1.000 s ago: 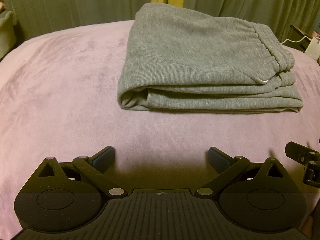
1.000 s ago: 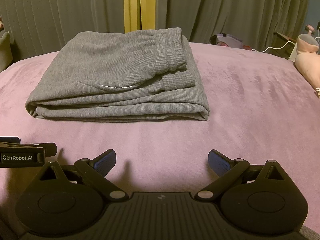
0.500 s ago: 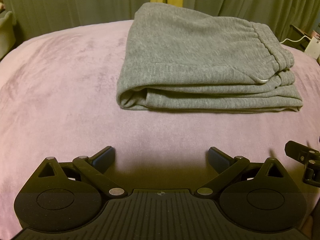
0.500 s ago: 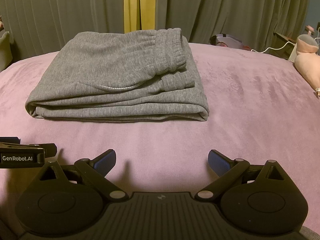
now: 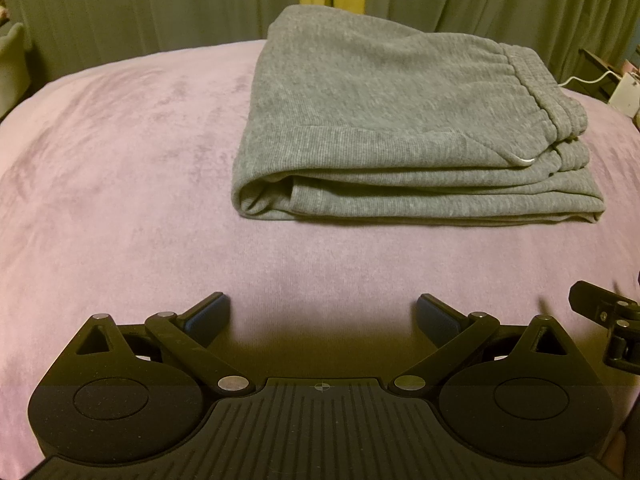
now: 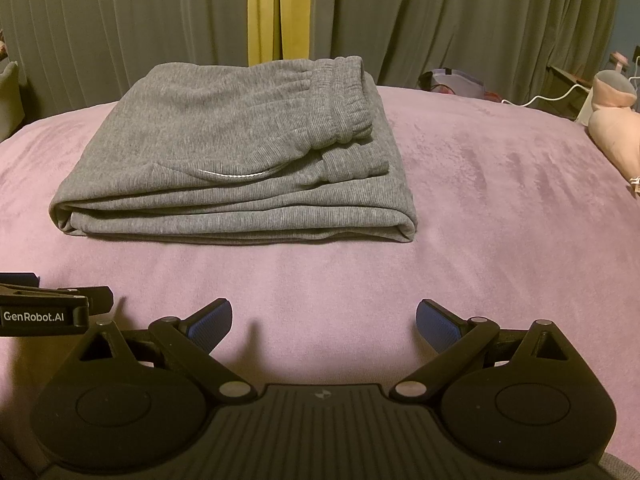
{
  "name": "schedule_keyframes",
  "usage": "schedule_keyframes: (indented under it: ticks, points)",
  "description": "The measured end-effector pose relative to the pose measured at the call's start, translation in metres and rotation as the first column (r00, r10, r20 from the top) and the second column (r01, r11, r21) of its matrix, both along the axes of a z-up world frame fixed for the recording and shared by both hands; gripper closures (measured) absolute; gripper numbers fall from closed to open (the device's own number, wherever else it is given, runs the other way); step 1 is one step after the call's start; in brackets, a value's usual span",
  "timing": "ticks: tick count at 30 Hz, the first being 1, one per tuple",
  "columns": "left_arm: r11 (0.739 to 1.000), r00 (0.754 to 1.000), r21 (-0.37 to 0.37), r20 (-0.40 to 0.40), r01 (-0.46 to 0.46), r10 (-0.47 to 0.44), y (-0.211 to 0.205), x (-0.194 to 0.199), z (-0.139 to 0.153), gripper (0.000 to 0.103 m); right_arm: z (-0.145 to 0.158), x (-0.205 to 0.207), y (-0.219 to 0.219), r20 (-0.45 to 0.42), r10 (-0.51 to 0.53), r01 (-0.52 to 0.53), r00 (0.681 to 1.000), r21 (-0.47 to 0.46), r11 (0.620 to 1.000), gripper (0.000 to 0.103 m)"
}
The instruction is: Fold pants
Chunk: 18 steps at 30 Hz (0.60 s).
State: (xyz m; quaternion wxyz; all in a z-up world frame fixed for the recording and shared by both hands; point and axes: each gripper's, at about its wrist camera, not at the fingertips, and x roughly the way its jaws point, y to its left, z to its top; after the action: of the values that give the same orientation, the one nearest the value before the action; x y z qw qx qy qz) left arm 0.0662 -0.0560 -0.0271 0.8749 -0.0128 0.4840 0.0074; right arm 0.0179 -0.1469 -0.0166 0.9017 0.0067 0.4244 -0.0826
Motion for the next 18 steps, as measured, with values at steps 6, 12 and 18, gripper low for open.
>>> schedule_keyframes:
  ticks: [6,12,18]
  points:
    - [1.0,1.0,-0.001,0.0,0.0,0.0,0.0001,0.0,0.0,0.001,0.0007,-0.0003,0.0004,0.0,-0.001,0.001,1.0,-0.003,1.0,0.004]
    - [1.0,1.0,-0.001,0.0,0.001,-0.001,0.0001,0.0001,0.0,0.001,0.0007,0.0,0.0002,-0.001,-0.003,0.003,1.0,-0.004,1.0,0.004]
    - [1.0,1.0,-0.001,0.0,0.001,-0.001,-0.0001,0.0,0.0,0.001,0.0007,0.0,0.0,-0.001,-0.002,0.002,1.0,-0.005,1.0,0.004]
